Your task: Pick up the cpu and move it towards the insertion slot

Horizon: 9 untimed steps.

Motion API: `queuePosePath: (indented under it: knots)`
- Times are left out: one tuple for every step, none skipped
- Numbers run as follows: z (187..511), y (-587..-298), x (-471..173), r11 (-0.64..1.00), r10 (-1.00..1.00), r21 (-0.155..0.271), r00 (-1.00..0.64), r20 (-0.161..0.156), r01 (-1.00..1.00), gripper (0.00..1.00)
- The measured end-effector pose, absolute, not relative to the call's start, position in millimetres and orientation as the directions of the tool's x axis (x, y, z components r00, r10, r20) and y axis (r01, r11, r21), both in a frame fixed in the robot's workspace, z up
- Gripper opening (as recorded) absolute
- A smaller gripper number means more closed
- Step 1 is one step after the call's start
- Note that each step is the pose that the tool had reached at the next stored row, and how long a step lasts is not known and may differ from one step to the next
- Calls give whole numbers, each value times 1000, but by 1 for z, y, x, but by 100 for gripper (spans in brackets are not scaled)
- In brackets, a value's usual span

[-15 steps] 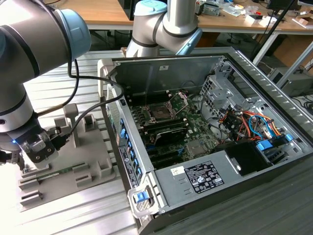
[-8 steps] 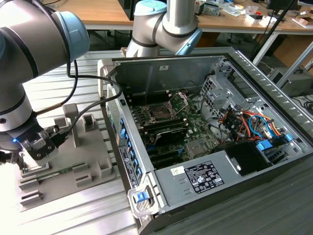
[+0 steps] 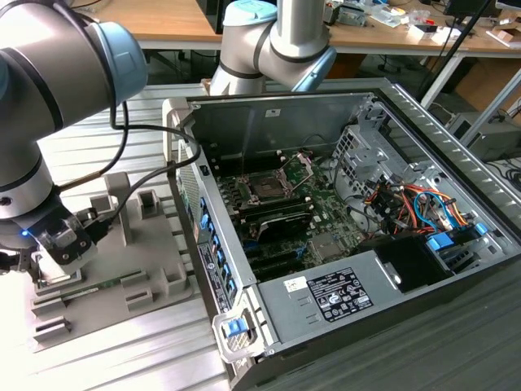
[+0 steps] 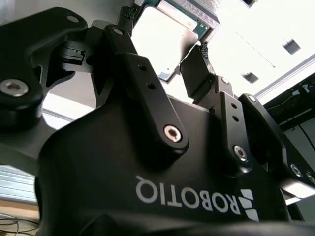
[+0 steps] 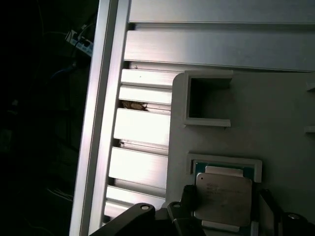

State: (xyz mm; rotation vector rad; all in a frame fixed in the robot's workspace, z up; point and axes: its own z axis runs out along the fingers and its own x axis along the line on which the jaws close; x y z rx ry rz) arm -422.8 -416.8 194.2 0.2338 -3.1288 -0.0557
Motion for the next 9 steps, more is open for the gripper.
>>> queuePosePath:
  knots:
    - [194, -416, -423, 988, -150, 36, -989, 1, -150, 60]
    - [193, -416, -423, 988, -151, 36, -989, 1, -151, 60]
    - [192, -416, -423, 988, -153, 36, -988, 1, -153, 60]
    - [191, -416, -423, 987, -155, 36, -988, 1, -155, 60]
    - [190, -416, -424, 987, -158, 36, -987, 1, -158, 60]
    - [190, -416, -424, 987, -159, 36, -987, 1, -159, 60]
    - [189, -416, -424, 987, -159, 36, -987, 1, -159, 60]
    - [189, -416, -424, 987, -159, 36, -987, 1, -159, 60]
    - [189, -416, -424, 987, -159, 36, -987, 1, -159, 60]
